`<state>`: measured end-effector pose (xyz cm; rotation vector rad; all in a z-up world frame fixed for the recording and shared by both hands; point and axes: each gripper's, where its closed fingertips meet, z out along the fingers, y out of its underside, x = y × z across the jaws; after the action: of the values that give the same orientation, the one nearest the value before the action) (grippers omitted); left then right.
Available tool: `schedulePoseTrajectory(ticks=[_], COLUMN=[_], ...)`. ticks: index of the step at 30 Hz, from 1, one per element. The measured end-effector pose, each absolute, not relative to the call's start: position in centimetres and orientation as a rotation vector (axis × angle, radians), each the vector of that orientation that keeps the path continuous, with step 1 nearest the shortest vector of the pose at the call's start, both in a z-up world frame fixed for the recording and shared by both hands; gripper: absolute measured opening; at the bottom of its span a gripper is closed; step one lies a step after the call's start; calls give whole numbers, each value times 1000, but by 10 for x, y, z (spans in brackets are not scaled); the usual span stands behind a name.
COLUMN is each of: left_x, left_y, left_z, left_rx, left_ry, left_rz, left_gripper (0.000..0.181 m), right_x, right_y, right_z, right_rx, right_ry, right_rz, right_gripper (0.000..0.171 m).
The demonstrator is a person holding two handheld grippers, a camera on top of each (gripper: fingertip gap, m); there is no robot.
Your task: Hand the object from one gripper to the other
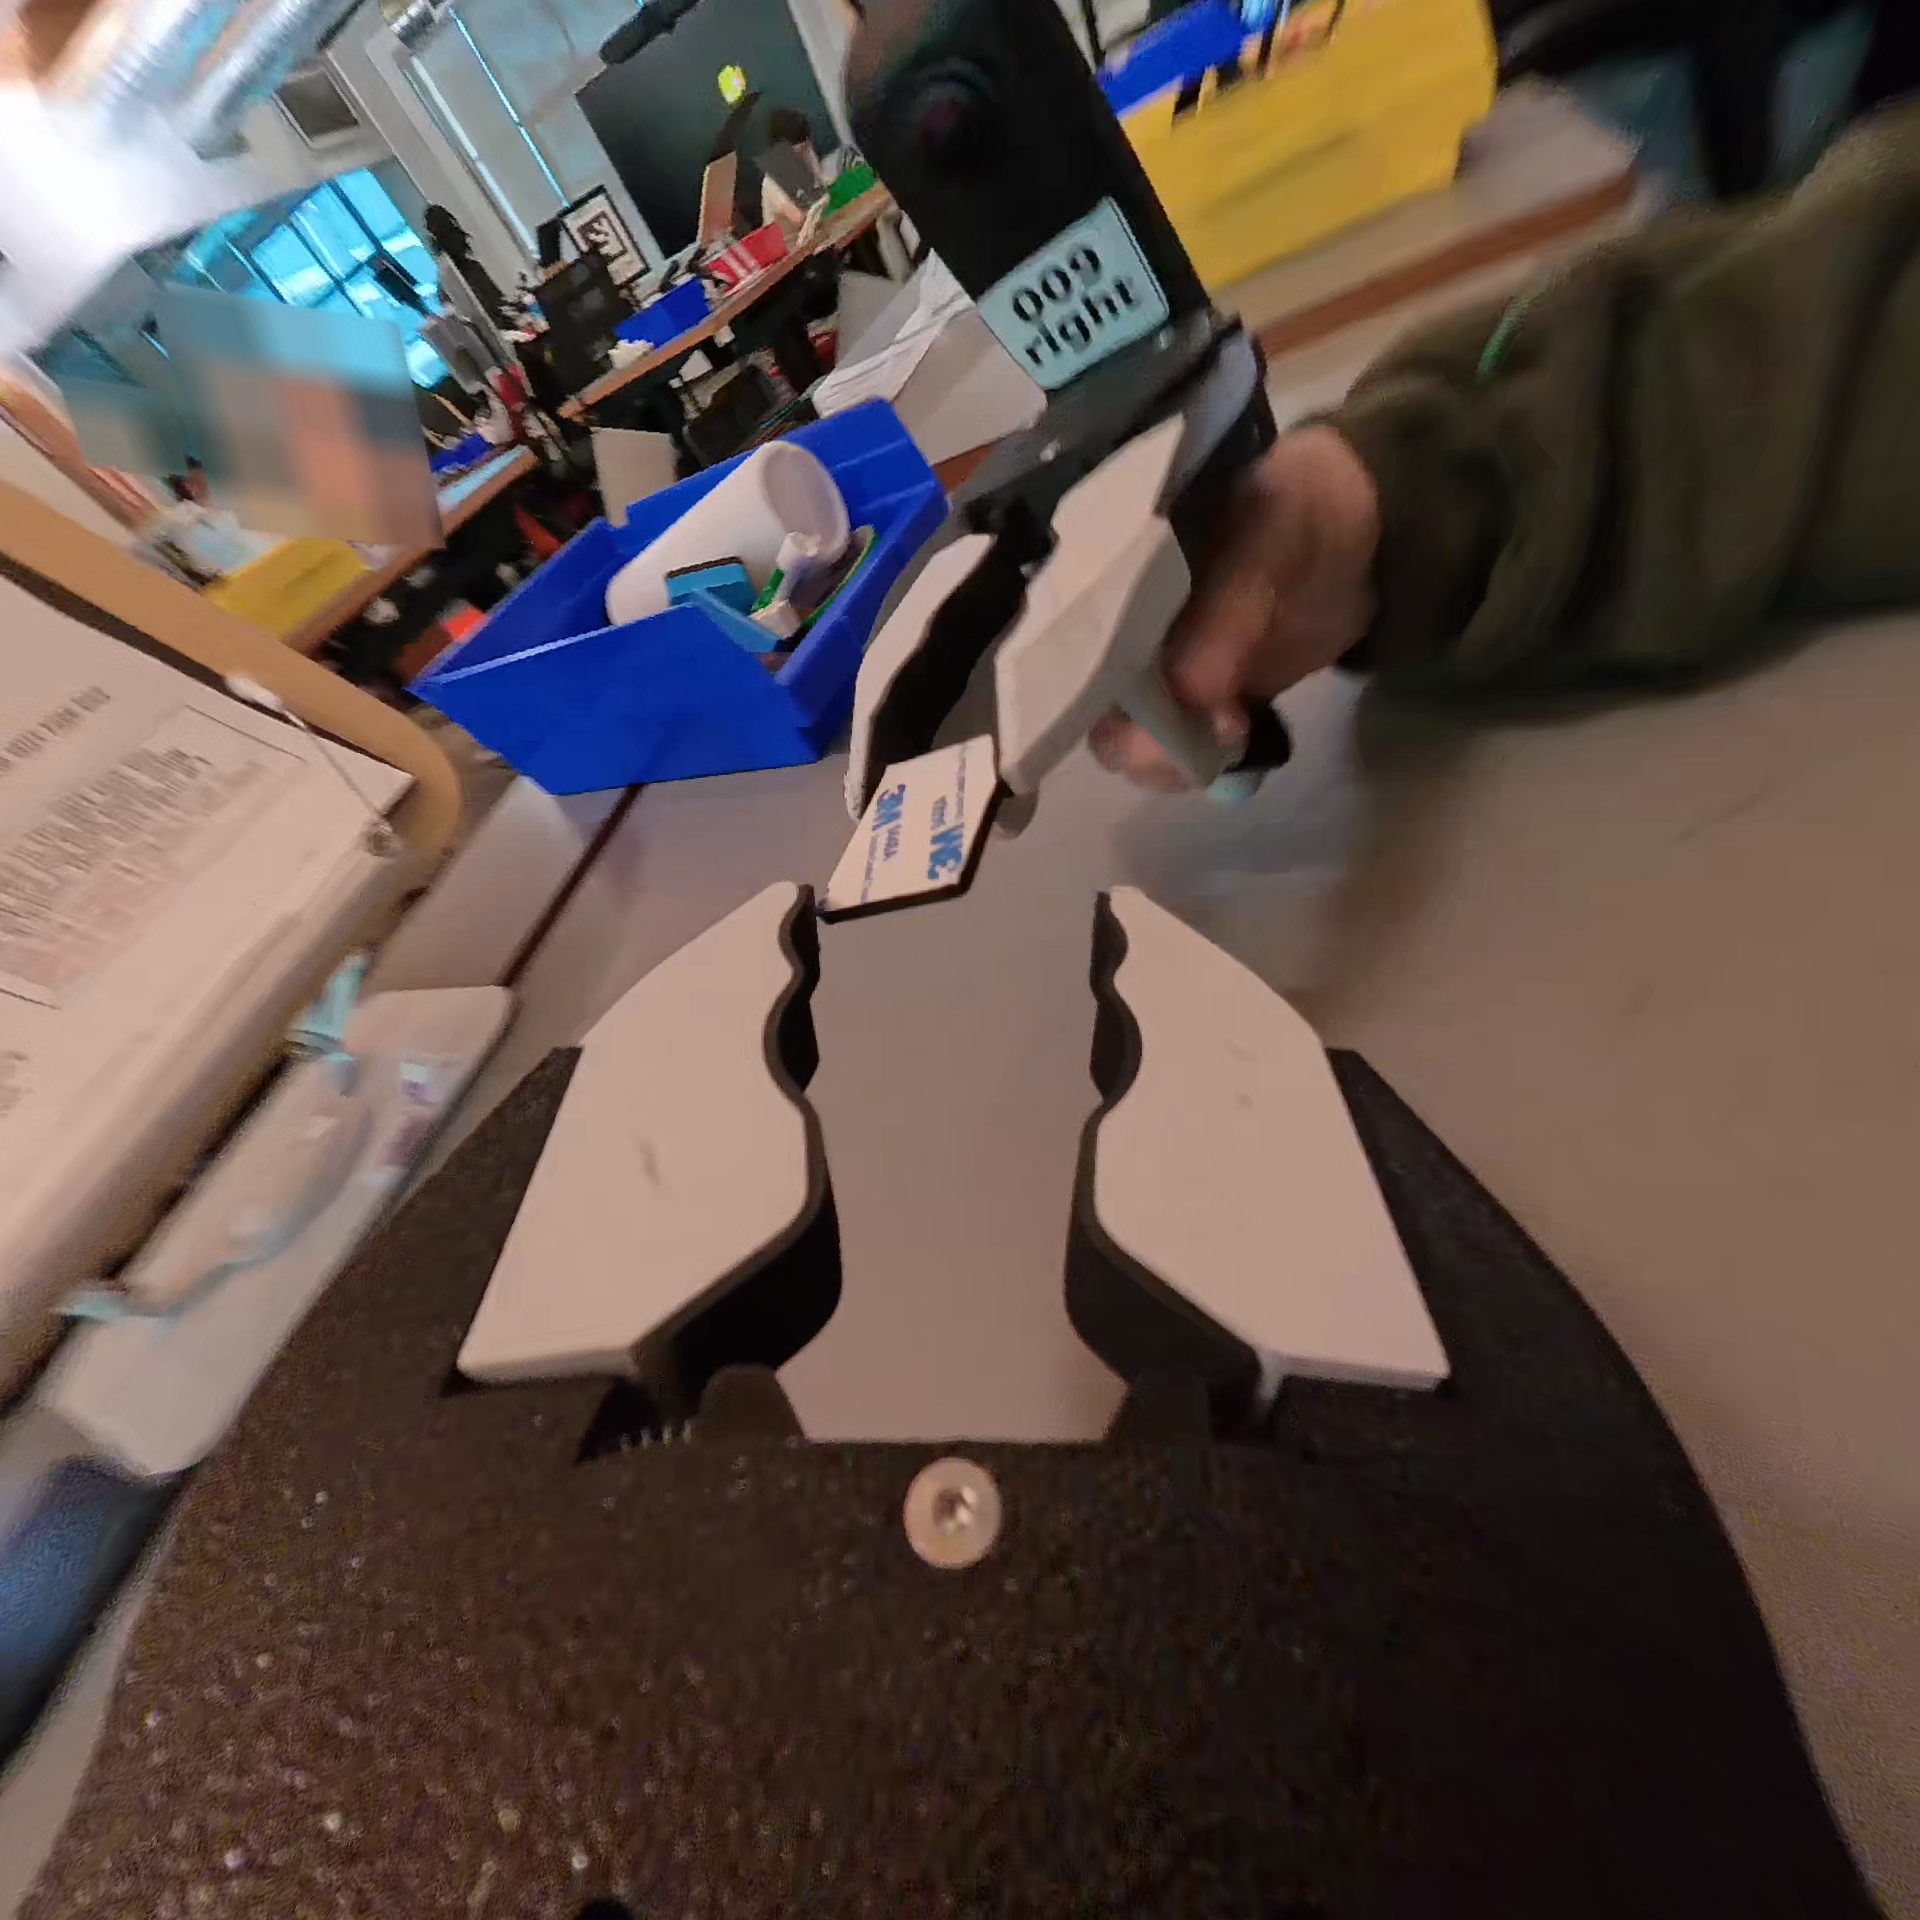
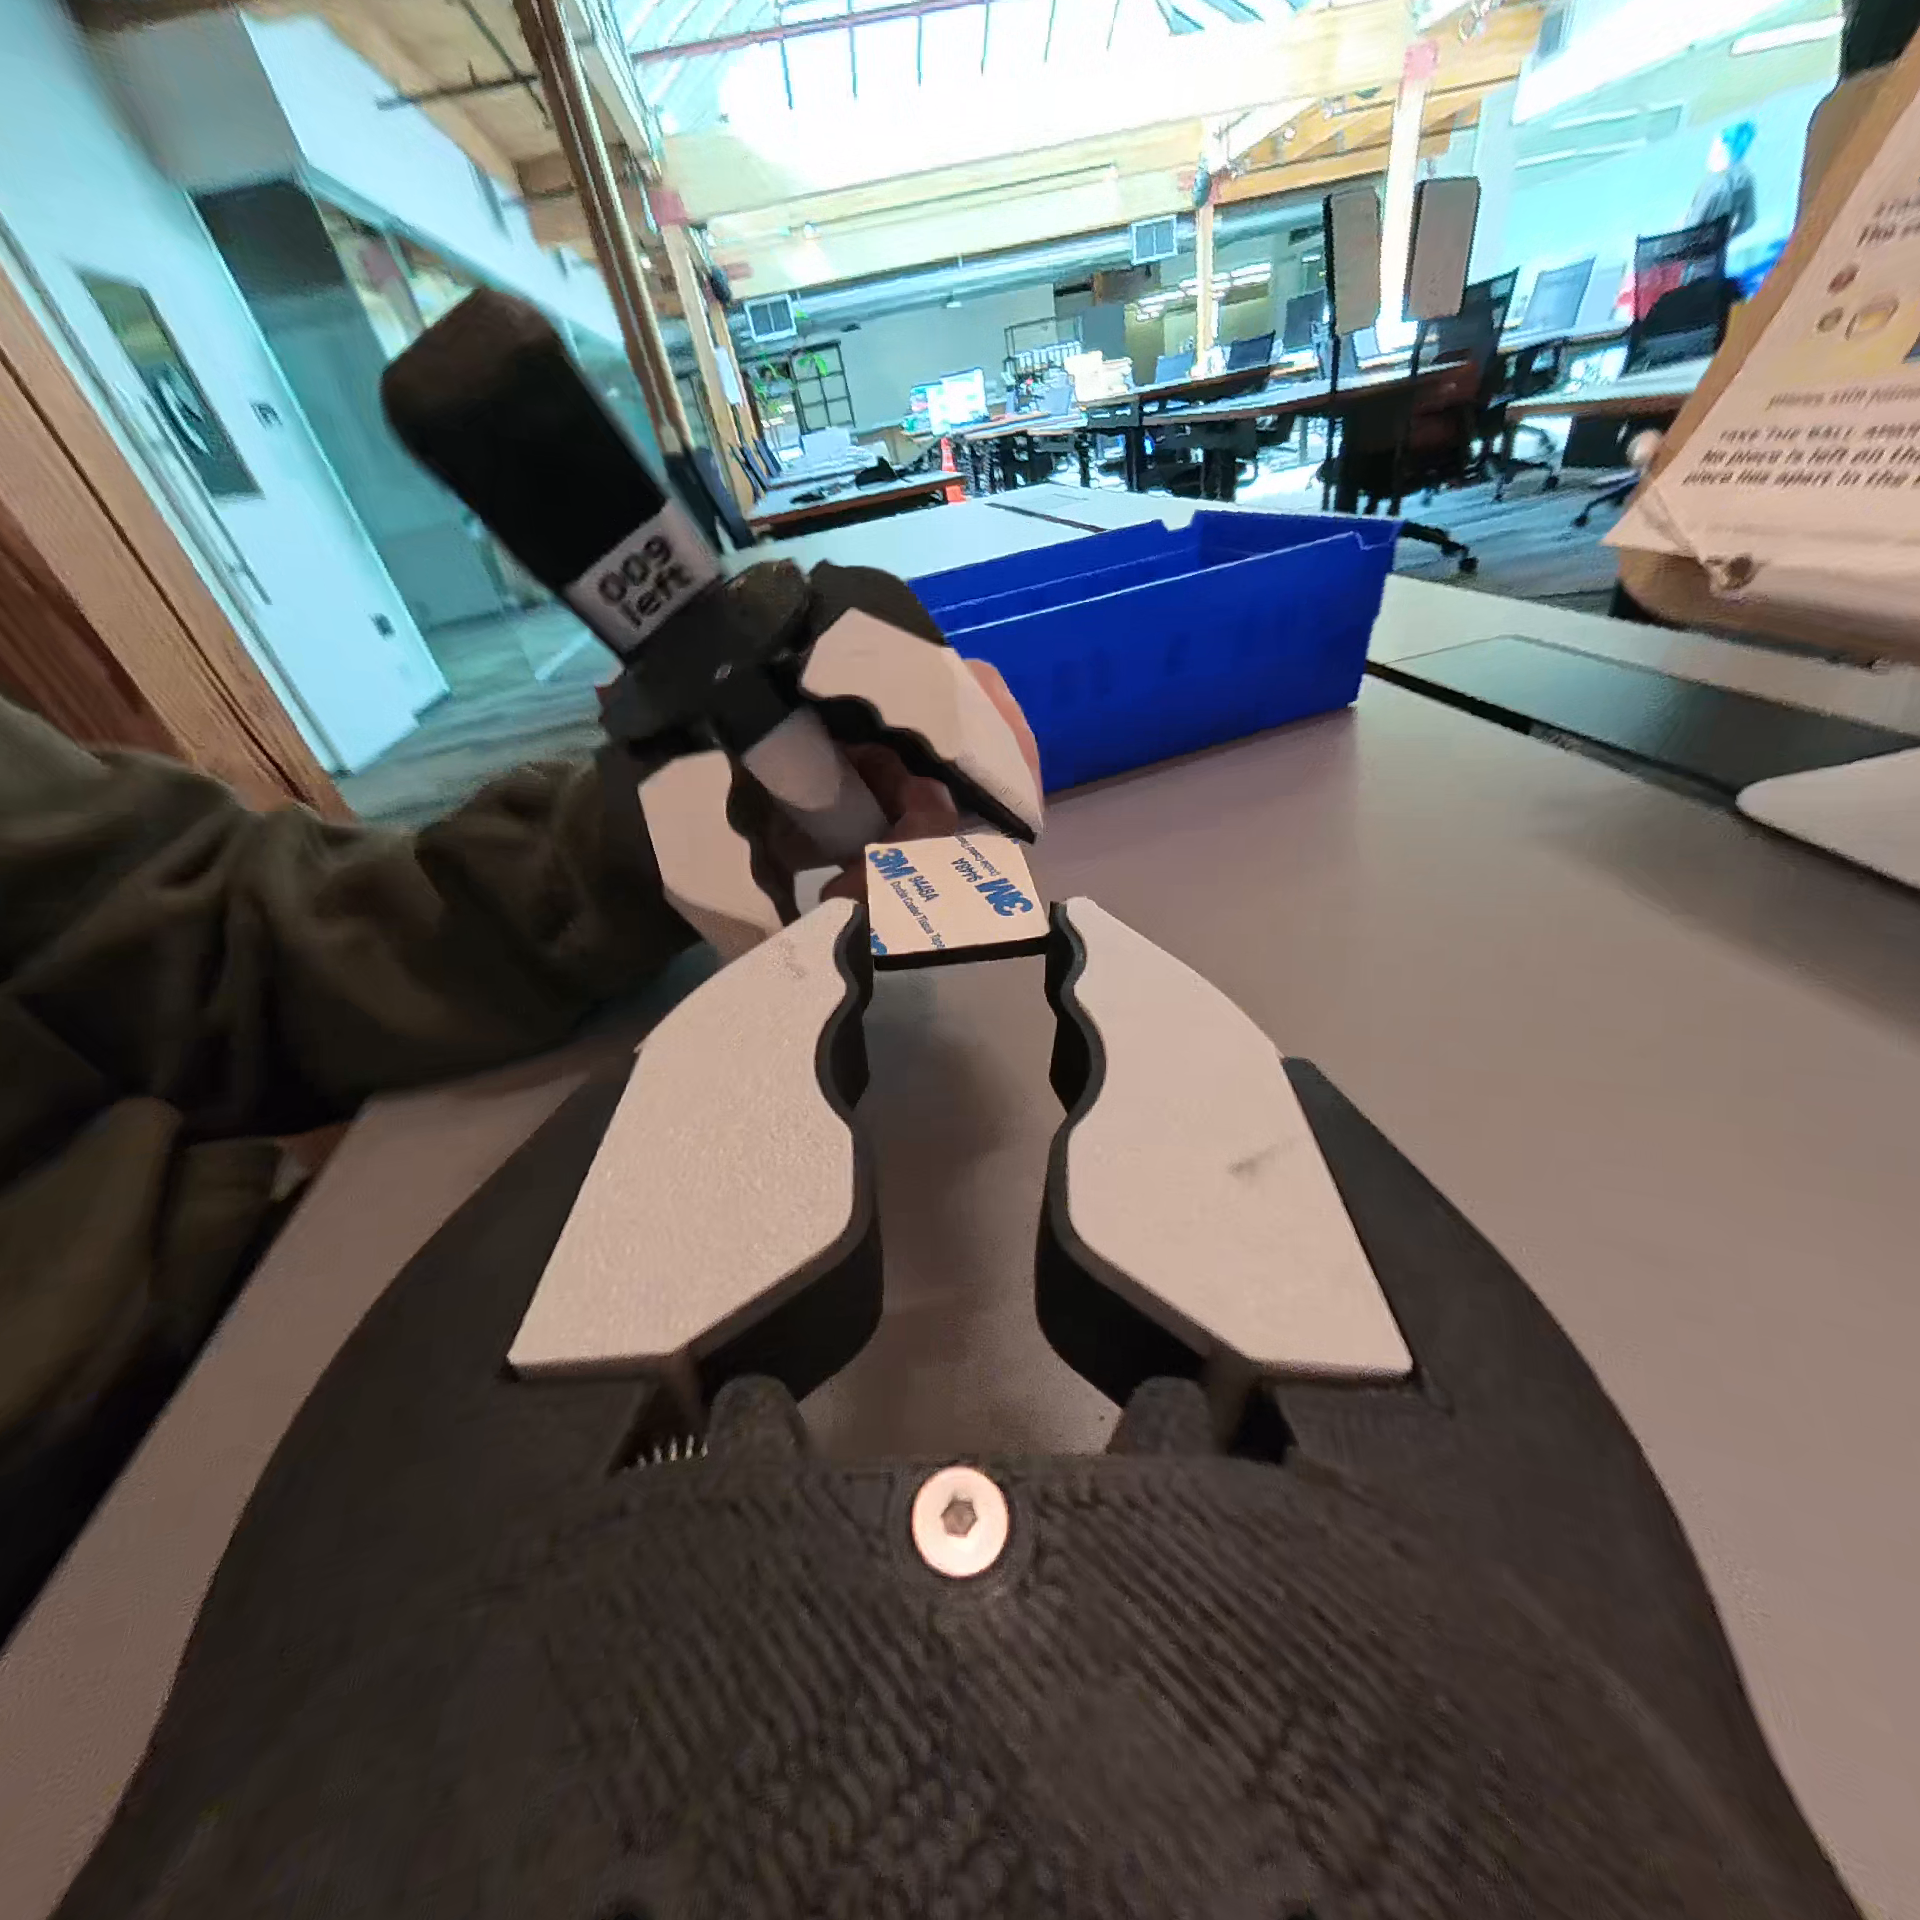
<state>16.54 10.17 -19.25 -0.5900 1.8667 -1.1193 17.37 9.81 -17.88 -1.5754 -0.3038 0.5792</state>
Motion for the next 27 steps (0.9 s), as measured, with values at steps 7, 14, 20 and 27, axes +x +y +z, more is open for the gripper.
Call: schedulePoseTrajectory(ticks=[7, 14, 20, 27], left_x=[165, 153, 155, 157], left_y=[94, 77, 83, 82], left_z=[-190, -191, -198, -188], left_rx=[-413, -336, -367, -487], left_ry=[1845, 1925, 1962, 1919], left_rz=[-976, -1067, -1016, -1177], left_gripper=[46, 23, 8, 3], right_x=[167, 156, 156, 159], right_y=[87, 78, 84, 86], right_z=[-185, -189, -199, -196], right_rx=[-1602, -1617, -1660, -1614], right_ry=[-299, -276, -286, -358], right_rz=[841, 1111, 1030, 841], right_gripper=[32, 32, 32, 33])
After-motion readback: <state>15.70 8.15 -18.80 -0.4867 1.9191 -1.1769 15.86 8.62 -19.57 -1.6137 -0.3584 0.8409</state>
